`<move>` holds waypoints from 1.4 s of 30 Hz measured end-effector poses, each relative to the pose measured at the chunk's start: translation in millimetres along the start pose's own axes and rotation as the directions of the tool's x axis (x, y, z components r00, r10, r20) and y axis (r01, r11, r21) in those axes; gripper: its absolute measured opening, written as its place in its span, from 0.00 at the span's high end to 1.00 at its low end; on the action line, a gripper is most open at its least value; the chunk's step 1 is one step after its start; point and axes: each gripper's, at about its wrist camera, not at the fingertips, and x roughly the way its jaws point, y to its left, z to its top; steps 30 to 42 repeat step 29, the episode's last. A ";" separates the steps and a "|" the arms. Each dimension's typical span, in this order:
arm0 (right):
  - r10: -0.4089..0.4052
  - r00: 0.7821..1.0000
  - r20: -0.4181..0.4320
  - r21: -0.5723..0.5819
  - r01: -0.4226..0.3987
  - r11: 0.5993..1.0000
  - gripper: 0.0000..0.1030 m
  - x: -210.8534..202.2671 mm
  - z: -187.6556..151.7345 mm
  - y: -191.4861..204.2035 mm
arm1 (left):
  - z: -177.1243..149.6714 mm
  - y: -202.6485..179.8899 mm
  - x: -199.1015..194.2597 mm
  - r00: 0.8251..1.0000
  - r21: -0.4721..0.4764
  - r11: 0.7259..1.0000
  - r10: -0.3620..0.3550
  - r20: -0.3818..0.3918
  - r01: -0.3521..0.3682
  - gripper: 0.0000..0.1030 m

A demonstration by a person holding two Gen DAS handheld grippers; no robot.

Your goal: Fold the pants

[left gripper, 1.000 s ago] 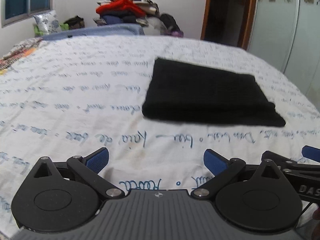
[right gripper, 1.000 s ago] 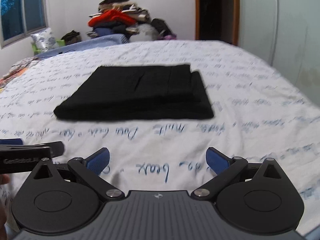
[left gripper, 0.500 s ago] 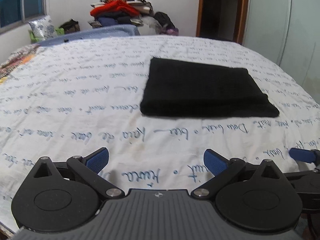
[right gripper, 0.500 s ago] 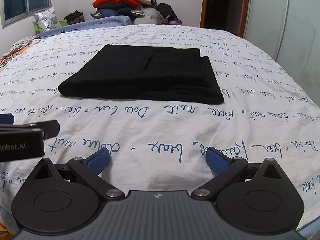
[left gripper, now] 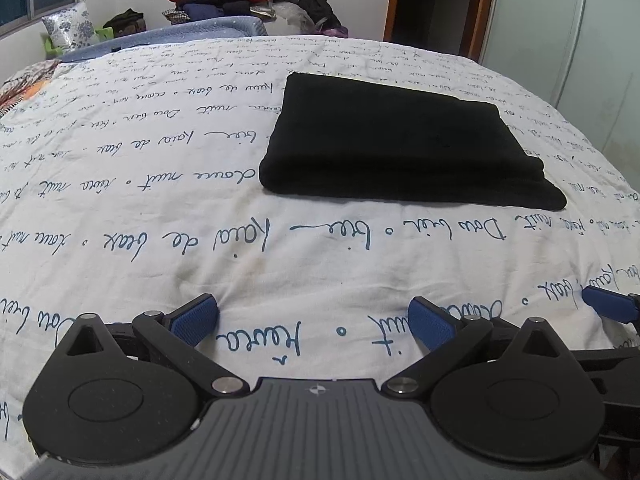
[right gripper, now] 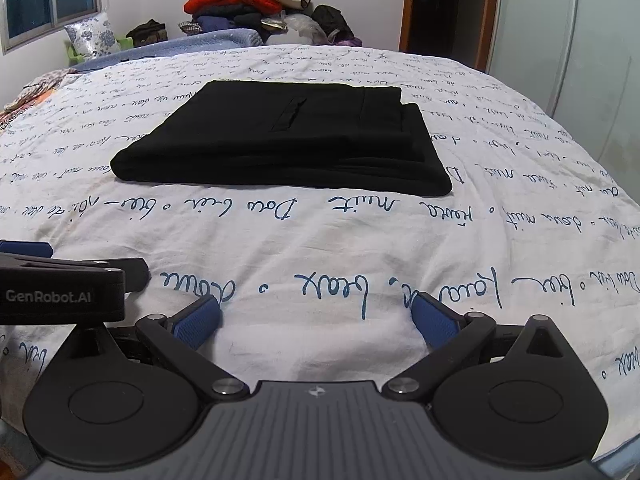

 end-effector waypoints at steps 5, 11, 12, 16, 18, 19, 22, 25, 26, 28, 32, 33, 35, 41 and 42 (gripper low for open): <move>0.005 1.000 0.003 -0.003 -0.005 1.000 0.00 -0.2 -0.2 -0.9 | 0.5 4.3 1.2 1.000 -0.016 1.000 -0.019 0.011 0.019 0.00; 0.017 1.000 0.010 0.005 -0.017 1.000 0.00 -0.9 -1.8 -3.6 | 0.8 7.4 0.5 0.999 -0.033 0.999 -0.030 0.021 0.031 0.00; 0.016 1.000 0.011 0.004 -0.016 1.000 0.00 -0.8 -1.9 -3.3 | 1.1 7.2 0.8 0.999 -0.034 0.999 -0.031 0.018 0.031 0.00; 0.016 1.000 0.015 0.003 -0.016 1.000 0.00 -0.6 -2.9 -3.3 | 4.8 6.9 1.9 0.999 -0.032 0.999 -0.035 -0.008 0.035 0.00; 0.015 1.000 0.017 0.004 -0.015 1.000 0.00 -0.6 -3.3 -3.3 | 5.7 4.9 2.6 0.999 -0.017 0.999 -0.031 -0.015 0.031 0.00; 0.015 1.000 0.018 0.005 -0.015 1.000 0.00 -0.6 -3.5 -3.3 | 5.4 5.4 2.4 0.999 -0.022 0.999 -0.033 -0.012 0.032 0.00; 0.013 1.000 0.022 0.006 -0.014 1.000 0.00 -0.8 -4.3 -3.1 | 2.5 8.4 0.9 0.999 -0.048 0.998 -0.042 0.014 0.043 0.00; 0.014 1.000 0.024 0.007 -0.015 1.000 0.00 -0.7 -4.5 -3.2 | 0.9 8.5 -1.2 0.999 -0.050 0.998 -0.041 0.024 0.042 0.01; 0.015 1.000 0.025 0.008 -0.015 1.000 0.00 -0.7 -4.7 -3.4 | 0.6 7.5 -1.7 0.999 -0.044 0.998 -0.037 0.025 0.038 0.01; 0.015 1.000 0.028 0.009 -0.015 1.000 0.00 -0.9 -5.4 -3.1 | 0.0 6.2 -1.9 0.999 -0.036 0.999 -0.032 0.027 0.033 0.01; 0.014 0.999 0.029 0.008 -0.014 1.000 0.00 -0.9 -5.6 -2.9 | 0.2 6.3 -1.6 0.999 -0.035 0.999 -0.033 0.025 0.034 0.00; 0.014 0.999 0.029 0.008 -0.014 1.000 0.00 -0.9 -5.6 -2.9 | 0.2 6.3 -1.6 0.999 -0.035 0.999 -0.033 0.025 0.034 0.00; 0.014 0.999 0.029 0.008 -0.014 1.000 0.00 -0.9 -5.6 -2.9 | 0.2 6.3 -1.6 0.999 -0.035 0.999 -0.033 0.025 0.034 0.00; 0.014 0.999 0.029 0.008 -0.014 1.000 0.00 -0.9 -5.6 -2.9 | 0.2 6.3 -1.6 0.999 -0.035 0.999 -0.033 0.025 0.034 0.00; 0.014 0.999 0.029 0.008 -0.014 1.000 0.00 -0.9 -5.6 -2.9 | 0.2 6.3 -1.6 0.999 -0.035 0.999 -0.033 0.025 0.034 0.00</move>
